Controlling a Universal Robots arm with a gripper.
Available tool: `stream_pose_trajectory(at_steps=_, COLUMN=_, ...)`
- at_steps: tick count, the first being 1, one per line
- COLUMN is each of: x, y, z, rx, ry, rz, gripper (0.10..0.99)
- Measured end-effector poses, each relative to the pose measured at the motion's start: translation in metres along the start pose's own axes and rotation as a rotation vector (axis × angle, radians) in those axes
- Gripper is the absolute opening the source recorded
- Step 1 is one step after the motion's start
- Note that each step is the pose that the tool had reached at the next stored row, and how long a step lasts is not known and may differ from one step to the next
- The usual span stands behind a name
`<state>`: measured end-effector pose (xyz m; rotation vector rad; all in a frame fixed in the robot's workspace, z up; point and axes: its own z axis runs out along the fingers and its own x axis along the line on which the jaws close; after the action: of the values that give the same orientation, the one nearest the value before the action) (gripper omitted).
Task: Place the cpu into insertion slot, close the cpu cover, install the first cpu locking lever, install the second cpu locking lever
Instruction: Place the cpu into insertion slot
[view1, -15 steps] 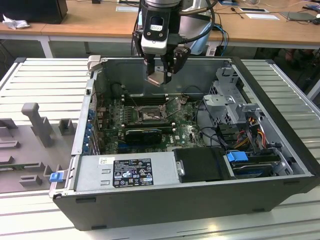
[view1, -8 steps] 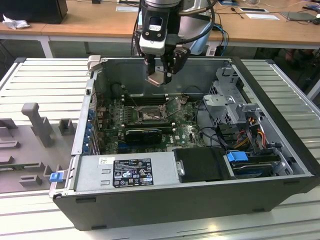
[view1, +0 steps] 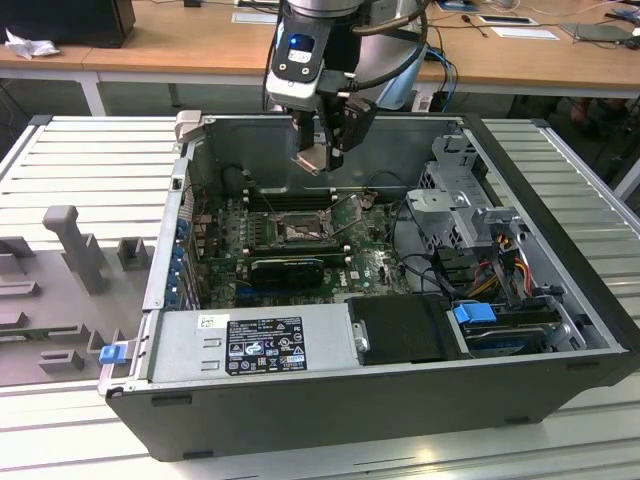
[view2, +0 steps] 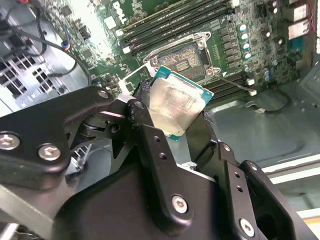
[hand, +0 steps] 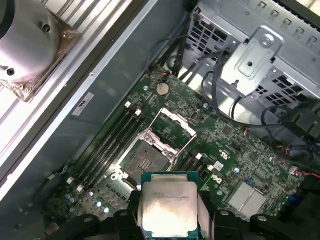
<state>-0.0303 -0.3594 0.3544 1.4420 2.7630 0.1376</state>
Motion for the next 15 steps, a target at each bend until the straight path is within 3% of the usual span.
stream_pose_trajectory(at_steps=5, x=0.0000, y=-0.0003, z=0.0033, rx=0.001, ry=-0.0050, rz=0.073, gripper=0.529)
stream_pose_trajectory(at_steps=15, x=-0.0003, y=-0.0010, z=0.0124, rx=0.013, ry=-0.0013, rz=0.086, gripper=0.529)
